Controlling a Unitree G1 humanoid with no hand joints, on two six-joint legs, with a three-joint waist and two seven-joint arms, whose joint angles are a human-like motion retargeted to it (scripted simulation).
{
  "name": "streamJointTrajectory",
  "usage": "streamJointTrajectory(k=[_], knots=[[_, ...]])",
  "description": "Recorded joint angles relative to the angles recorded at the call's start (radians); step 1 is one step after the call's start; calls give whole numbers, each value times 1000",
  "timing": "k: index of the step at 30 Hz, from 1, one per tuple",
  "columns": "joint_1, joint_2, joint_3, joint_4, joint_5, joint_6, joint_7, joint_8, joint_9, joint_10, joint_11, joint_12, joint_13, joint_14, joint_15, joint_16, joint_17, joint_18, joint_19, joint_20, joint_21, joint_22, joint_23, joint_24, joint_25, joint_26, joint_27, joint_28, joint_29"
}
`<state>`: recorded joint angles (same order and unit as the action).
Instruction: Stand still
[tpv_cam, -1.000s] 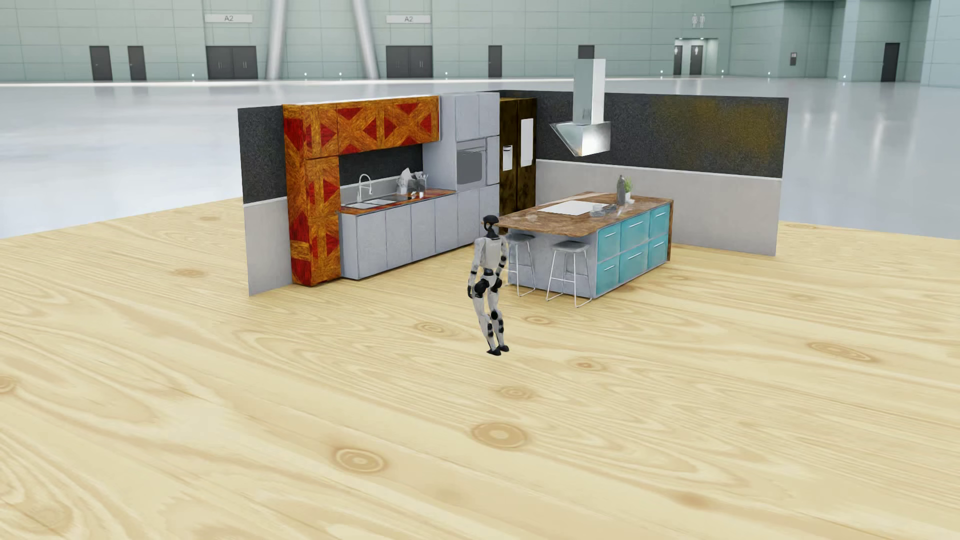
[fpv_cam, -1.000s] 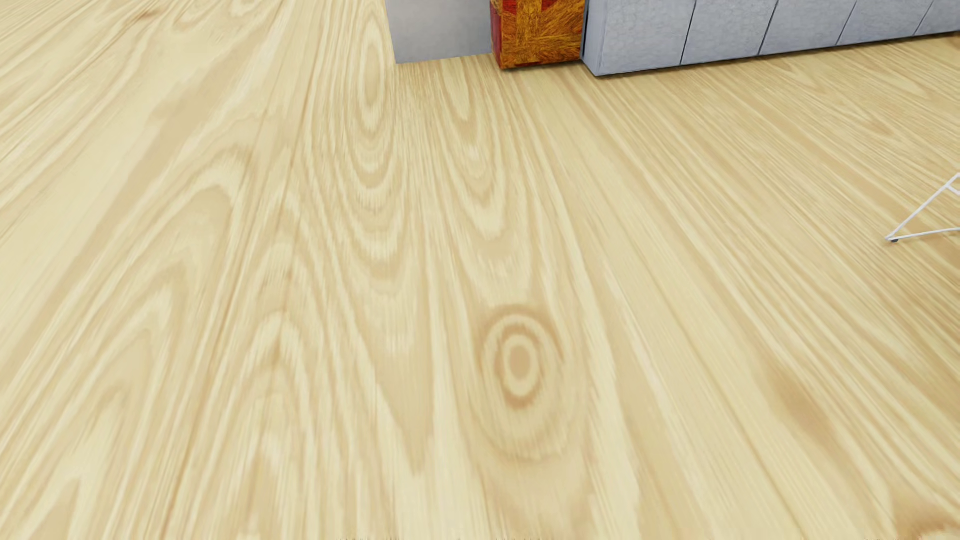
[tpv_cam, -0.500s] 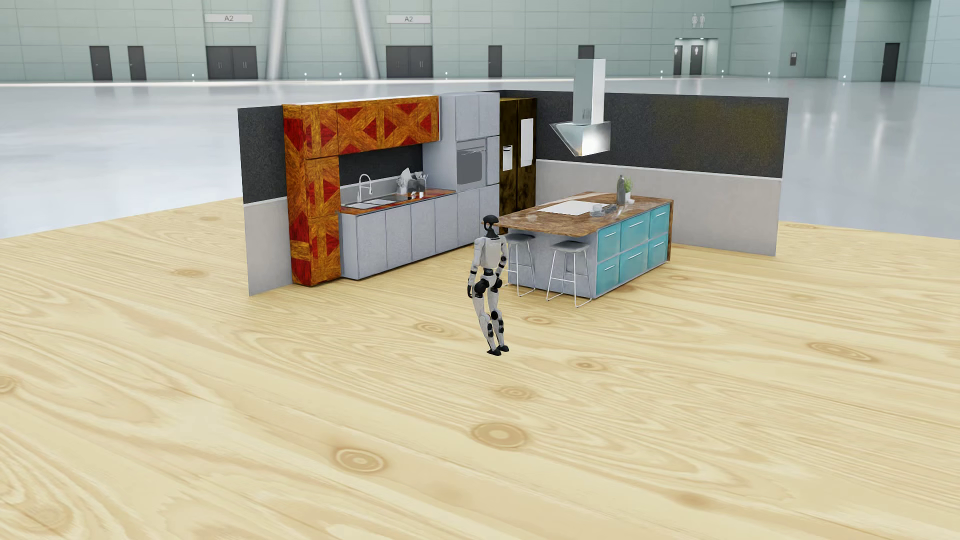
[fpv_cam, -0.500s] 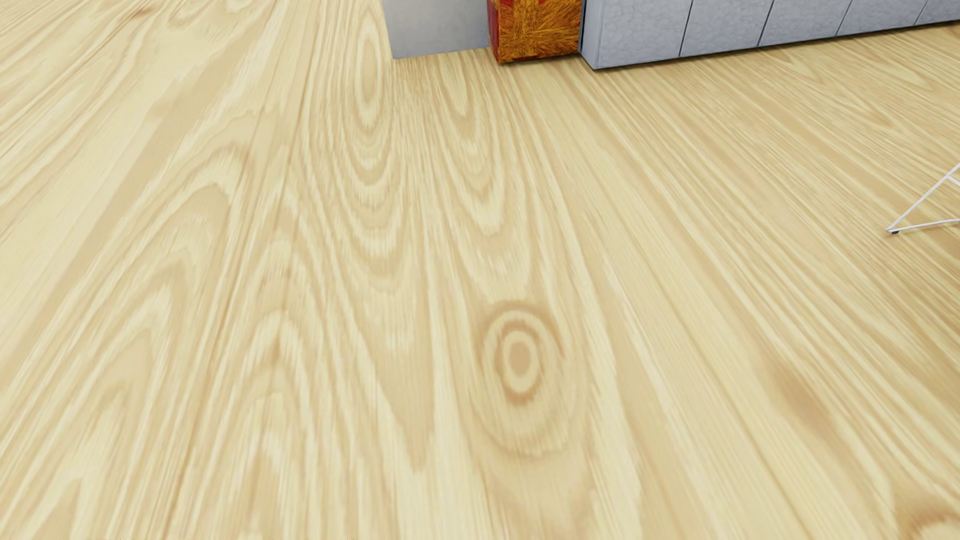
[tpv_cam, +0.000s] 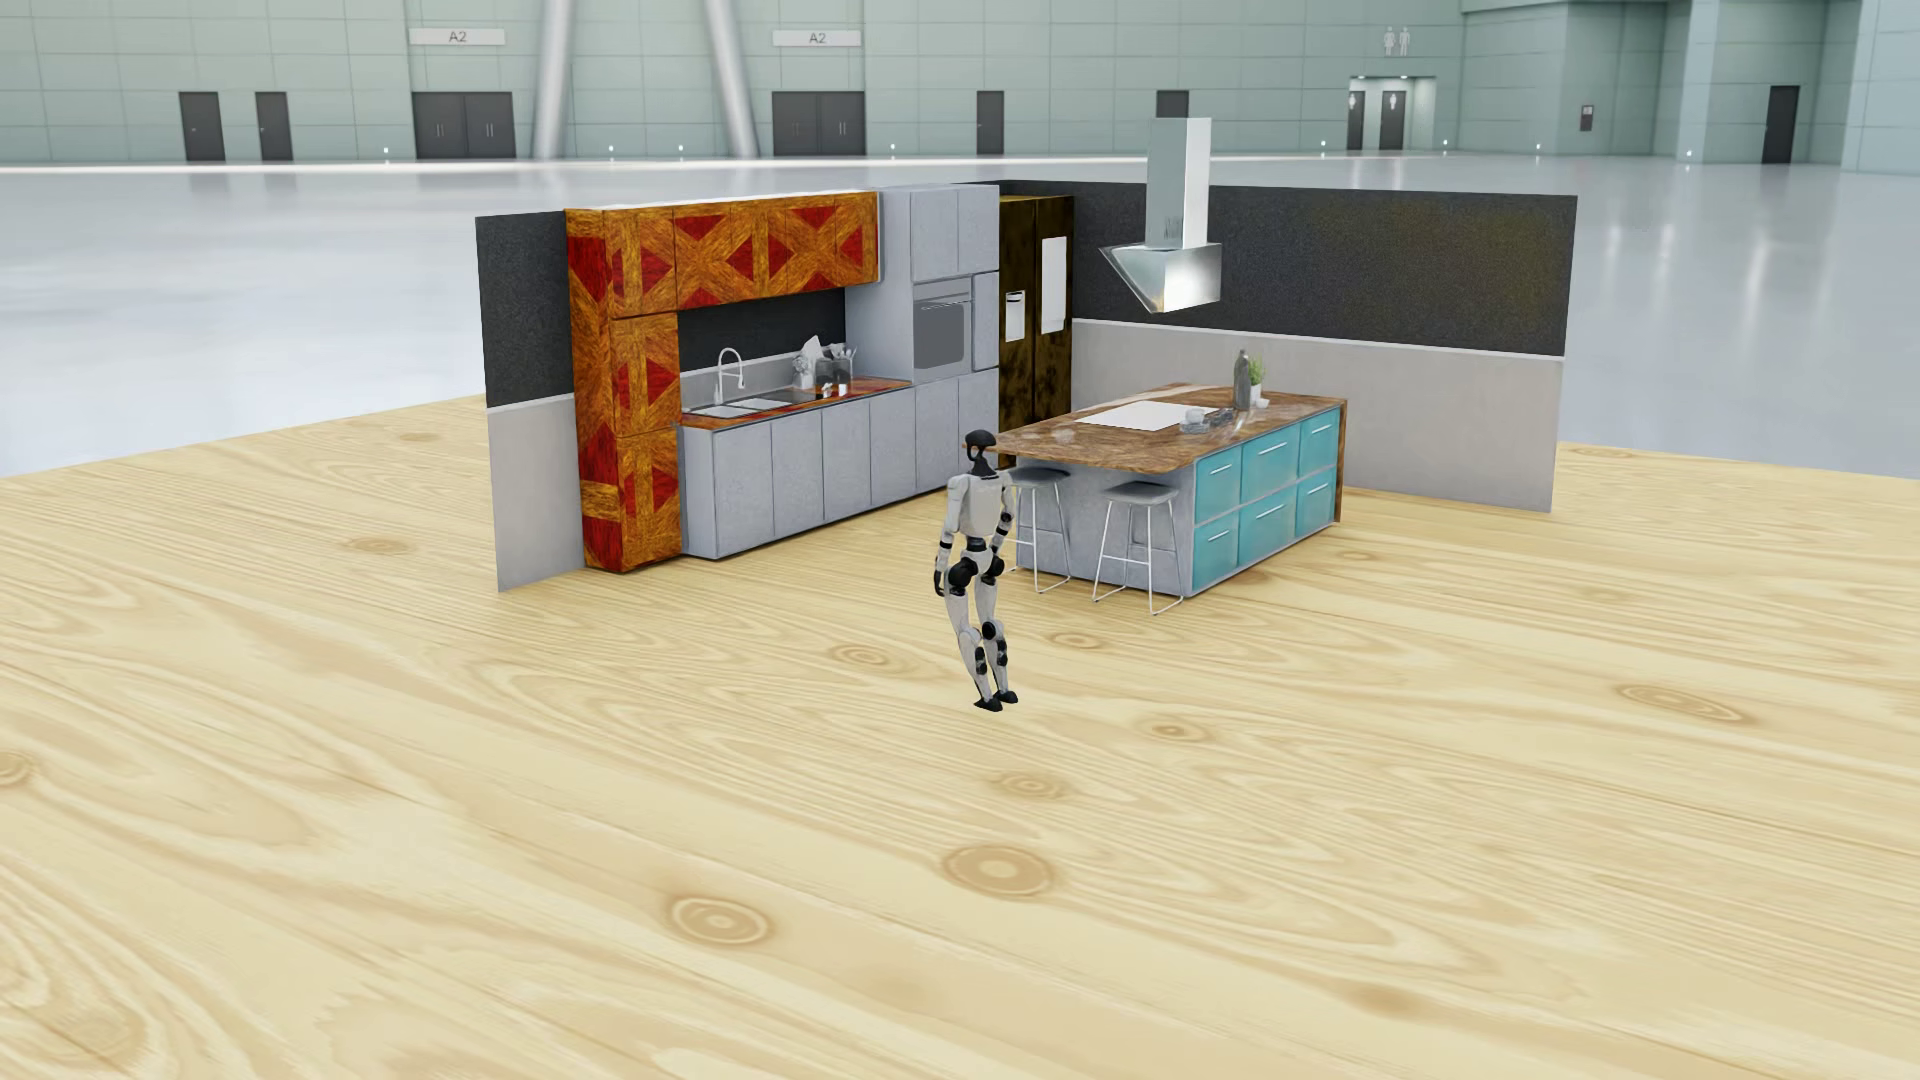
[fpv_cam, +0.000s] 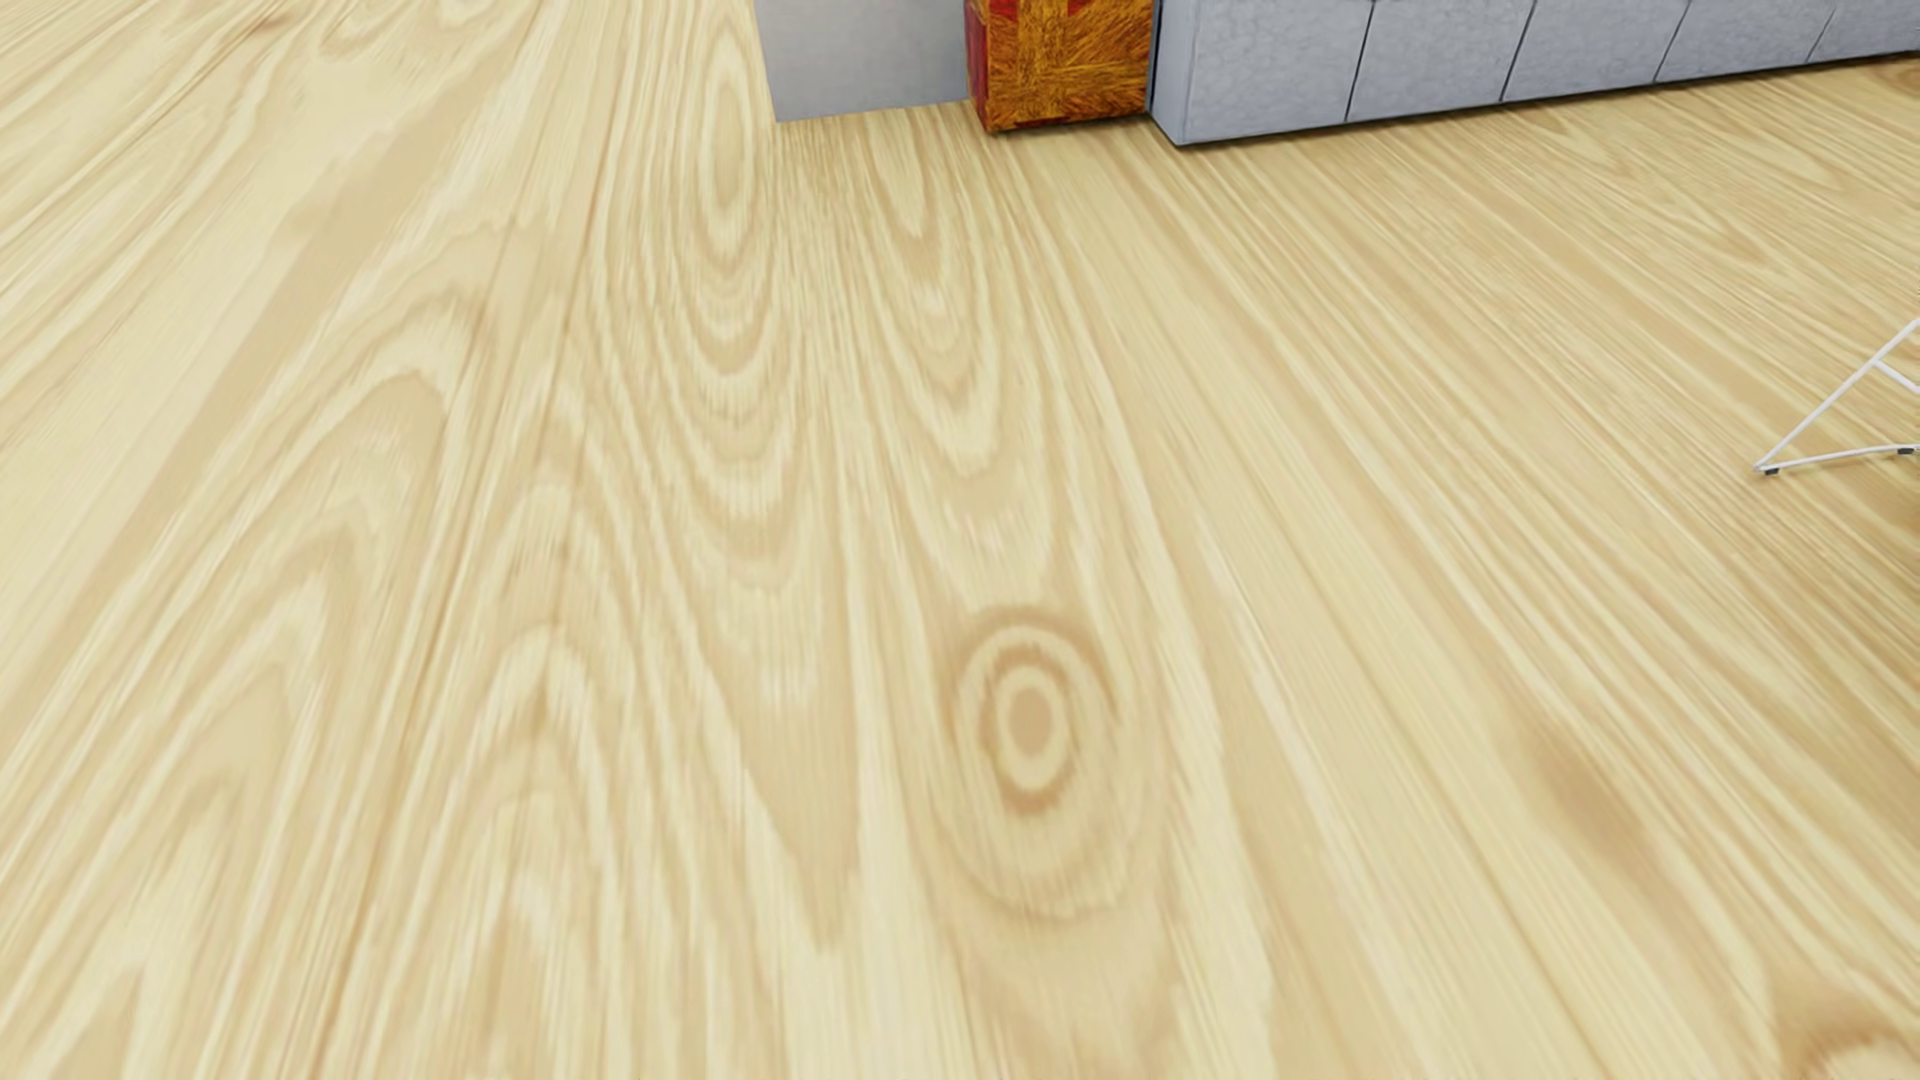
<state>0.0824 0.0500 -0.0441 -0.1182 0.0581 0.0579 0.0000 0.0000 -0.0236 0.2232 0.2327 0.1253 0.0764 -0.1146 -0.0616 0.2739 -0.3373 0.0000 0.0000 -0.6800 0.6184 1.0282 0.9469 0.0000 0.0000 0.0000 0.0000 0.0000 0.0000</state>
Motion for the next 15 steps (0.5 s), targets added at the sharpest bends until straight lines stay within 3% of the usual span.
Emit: streamJointTrajectory(k=[15], knots=[[1, 3, -7, 6, 7, -4, 0, 0, 25, -1, -3, -10, -9, 9, -6, -5, -3, 0, 0, 0, -1, 7, -1, 0, 0, 0, 0, 0, 0]])
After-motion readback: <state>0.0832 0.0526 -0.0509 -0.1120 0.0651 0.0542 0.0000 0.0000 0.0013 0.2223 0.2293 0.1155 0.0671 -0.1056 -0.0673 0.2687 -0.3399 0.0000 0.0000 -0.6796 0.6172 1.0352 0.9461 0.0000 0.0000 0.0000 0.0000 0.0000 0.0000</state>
